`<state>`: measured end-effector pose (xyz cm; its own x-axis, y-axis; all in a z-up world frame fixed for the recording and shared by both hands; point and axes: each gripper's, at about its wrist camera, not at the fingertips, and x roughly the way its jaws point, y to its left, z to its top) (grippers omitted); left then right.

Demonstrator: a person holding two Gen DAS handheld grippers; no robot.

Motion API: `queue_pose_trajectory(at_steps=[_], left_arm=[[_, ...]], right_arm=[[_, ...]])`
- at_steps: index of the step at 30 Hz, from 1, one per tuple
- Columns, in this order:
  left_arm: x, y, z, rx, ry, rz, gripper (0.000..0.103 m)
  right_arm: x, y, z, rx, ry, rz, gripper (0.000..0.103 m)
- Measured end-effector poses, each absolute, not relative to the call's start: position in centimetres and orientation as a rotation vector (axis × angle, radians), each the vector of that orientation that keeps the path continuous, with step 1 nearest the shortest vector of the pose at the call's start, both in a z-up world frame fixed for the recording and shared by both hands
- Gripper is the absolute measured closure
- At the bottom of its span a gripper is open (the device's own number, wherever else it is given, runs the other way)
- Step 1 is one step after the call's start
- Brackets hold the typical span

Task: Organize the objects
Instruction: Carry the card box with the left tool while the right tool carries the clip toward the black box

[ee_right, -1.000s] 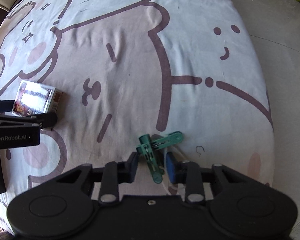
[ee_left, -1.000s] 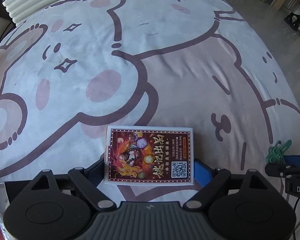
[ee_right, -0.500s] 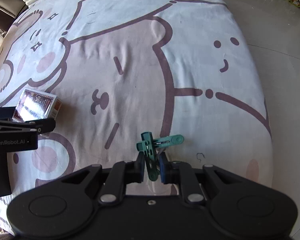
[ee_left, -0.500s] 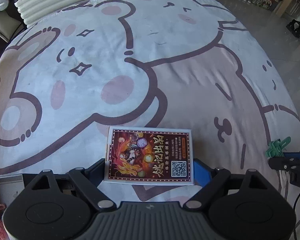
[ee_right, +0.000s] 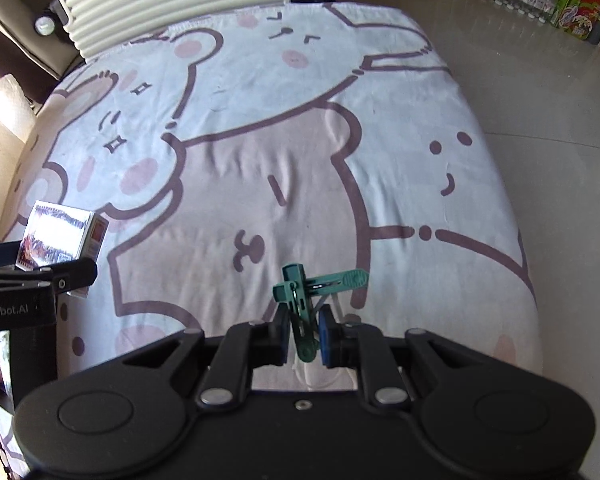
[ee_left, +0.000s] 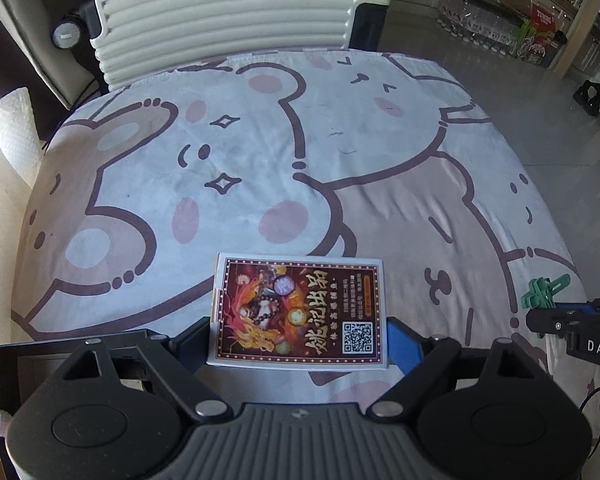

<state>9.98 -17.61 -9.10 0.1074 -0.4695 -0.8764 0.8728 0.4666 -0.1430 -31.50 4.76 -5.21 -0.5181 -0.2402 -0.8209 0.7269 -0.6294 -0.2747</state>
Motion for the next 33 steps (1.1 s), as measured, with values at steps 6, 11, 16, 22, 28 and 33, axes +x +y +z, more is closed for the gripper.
queue_pose_trajectory(at_steps=[6,11,16,22,28,33], left_arm=[[9.4,-15.5,-6.8,0.452,1.003,-1.037,0.014],[8.7,-14.1,-5.5,0.443,0.976,-1.033,0.014],[8.0,-12.9,-4.4,0.426,0.95,-1.029,0.014],[7.5,-11.9,-3.7,0.411,0.936,-1.028,0.014],[7.3,-11.3,-3.4,0.393,0.931,-1.024,0.014],[7.6,-11.1,-3.4,0.368,0.928,-1.018,0.014]], right_arm=[[-29.4,5.4,-3.9,0.982,0.79,-2.163,0.088],[-27.6,6.0,-2.9,0.934,0.764,-2.165,0.088],[-26.4,6.8,-1.9,0.887,0.742,-2.167,0.088],[-25.5,7.4,-1.1,0.854,0.715,-2.166,0.088],[-25.0,7.6,-0.8,0.834,0.709,-2.159,0.088],[-24.9,7.5,-0.7,0.829,0.702,-2.162,0.088]])
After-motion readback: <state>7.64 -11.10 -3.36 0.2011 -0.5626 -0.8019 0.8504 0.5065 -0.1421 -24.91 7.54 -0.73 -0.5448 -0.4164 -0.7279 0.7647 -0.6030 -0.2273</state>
